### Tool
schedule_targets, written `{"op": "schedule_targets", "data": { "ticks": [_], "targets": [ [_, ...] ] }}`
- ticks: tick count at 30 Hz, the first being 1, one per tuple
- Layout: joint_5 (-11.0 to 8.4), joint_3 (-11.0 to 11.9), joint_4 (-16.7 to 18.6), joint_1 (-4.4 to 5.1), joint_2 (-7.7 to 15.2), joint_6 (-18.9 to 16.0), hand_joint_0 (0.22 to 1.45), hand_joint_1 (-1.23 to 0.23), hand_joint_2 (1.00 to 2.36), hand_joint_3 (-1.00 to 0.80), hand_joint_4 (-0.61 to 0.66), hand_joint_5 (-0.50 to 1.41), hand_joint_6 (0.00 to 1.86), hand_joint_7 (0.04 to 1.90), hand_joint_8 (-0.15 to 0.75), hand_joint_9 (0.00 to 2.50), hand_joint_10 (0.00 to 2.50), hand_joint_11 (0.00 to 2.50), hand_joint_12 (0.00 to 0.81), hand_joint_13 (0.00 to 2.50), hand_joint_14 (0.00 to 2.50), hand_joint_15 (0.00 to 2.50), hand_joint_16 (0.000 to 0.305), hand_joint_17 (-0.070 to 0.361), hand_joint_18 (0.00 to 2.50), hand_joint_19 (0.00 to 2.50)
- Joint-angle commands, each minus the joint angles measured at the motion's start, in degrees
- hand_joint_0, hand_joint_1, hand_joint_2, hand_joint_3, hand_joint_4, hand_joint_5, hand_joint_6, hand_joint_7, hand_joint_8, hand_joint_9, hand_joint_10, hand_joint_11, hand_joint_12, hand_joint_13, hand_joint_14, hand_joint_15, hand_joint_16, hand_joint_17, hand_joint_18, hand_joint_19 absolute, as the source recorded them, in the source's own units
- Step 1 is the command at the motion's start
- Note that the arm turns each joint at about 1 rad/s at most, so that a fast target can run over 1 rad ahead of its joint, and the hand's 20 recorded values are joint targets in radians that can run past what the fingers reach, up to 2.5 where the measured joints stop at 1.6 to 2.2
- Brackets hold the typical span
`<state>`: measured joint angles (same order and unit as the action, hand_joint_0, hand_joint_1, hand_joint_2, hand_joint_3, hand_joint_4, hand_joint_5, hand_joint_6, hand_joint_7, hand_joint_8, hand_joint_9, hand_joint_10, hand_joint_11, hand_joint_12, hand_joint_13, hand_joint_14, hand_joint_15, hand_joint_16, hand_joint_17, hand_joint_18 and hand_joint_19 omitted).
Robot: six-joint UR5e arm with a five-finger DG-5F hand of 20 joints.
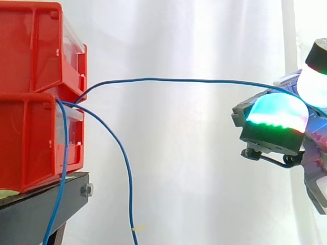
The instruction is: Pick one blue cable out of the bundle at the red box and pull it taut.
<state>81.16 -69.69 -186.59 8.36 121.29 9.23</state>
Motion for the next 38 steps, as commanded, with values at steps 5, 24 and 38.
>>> {"op": "schedule_targets", "data": {
  "ticks": [5,24,38],
  "targets": [
    [-0.04,0.00,0.00,-0.01,0.00,0.00,0.60,-0.88,1.02,-0.22,-0.07,0.11,0.55,1.30,0.316,1.32,0.00,0.13,0.403,0.98,0.01,0.25,0.053,0.119,0.83,0.36],
    [-0.04,0.00,0.00,0.08,0.00,0.00,0.60,-0.88,1.02,-0.23,-0.07,0.11,0.54,1.33,0.325,1.31,0.00,0.10,0.394,0.97,0.01,0.25,0.052,0.118,0.84,0.36],
    [-0.04,0.00,0.00,-0.01,0.00,0.00,0.60,-0.87,1.02,-0.24,-0.07,0.11,0.54,1.34,0.325,1.30,0.00,0.10,0.396,0.96,0.01,0.25,0.052,0.117,0.84,0.36]
  ]
}}
